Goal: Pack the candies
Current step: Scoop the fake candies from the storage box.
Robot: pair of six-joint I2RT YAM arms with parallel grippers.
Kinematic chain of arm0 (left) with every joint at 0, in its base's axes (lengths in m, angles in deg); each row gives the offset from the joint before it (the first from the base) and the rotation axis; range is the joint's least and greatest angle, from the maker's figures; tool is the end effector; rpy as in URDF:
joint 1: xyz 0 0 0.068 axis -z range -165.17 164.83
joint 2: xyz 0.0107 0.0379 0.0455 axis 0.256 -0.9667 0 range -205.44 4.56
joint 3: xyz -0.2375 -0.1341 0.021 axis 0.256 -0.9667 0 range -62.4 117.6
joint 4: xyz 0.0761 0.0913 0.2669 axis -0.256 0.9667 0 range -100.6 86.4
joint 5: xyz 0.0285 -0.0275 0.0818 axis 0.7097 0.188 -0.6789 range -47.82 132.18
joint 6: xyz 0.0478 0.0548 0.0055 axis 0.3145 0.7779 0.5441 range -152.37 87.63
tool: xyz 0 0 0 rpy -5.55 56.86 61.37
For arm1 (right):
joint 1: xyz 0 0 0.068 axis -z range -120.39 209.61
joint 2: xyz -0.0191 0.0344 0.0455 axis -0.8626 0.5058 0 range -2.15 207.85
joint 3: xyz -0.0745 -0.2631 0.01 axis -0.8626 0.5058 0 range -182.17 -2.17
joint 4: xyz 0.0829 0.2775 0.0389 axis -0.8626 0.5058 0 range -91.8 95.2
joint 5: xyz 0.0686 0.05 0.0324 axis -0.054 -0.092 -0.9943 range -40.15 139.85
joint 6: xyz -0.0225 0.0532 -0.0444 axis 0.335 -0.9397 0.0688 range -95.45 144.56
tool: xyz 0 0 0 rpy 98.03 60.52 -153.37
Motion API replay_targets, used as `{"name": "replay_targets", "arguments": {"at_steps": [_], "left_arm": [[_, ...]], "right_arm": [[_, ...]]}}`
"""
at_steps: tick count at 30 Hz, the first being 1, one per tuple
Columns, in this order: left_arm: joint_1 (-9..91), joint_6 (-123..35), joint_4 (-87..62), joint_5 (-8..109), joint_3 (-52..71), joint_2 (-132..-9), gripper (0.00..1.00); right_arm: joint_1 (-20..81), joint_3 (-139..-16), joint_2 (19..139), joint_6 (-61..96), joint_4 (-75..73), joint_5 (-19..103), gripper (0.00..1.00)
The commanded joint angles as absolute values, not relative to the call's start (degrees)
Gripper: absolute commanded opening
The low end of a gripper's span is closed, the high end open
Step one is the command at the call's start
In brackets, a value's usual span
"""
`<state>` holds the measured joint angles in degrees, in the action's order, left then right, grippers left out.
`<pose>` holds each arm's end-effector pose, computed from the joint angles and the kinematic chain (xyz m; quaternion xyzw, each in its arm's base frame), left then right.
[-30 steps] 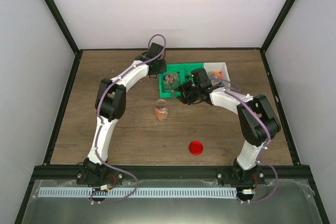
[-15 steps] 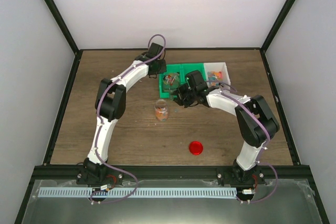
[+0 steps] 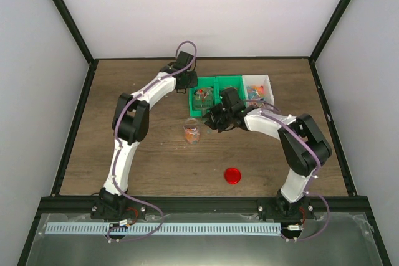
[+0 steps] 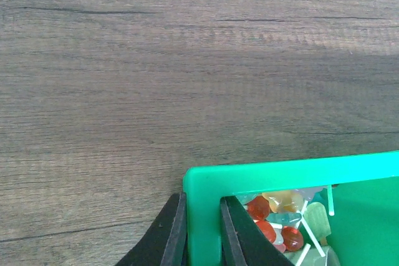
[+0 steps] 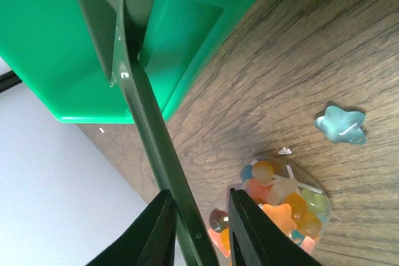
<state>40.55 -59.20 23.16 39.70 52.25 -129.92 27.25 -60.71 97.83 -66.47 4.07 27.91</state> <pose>0.5118 -0.2436 0.1564 -0.0160 0.9496 -0.1198 0.2892 0.3274 0.2344 0.1399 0.3875 0.8311 0.3987 0.0134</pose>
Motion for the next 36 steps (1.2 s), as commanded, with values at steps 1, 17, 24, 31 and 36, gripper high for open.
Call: {"name": "replay_targets", "arguments": {"at_steps": [1,17,24,31,36], "left_arm": [[41.46,-60.84,32.64,44.59,48.65,-133.30,0.04],[41.41,-60.57,32.58,44.82,48.48,-132.95,0.04],[41.38,-60.58,32.49,45.13,48.30,-132.89,0.04],[41.33,-60.58,32.40,45.34,48.25,-132.91,0.04],[41.37,-60.50,32.40,45.34,48.04,-132.82,0.04]], "right_arm": [[26.63,-59.74,95.73,-66.63,2.82,28.15,0.24],[26.61,-56.06,96.62,-68.56,-8.85,26.19,0.22],[26.60,-56.22,96.60,-68.69,-8.79,26.09,0.02],[26.99,-56.03,95.23,-69.25,-9.01,26.47,0.01],[27.87,-55.78,93.39,-70.92,-9.04,24.80,0.01]]}}
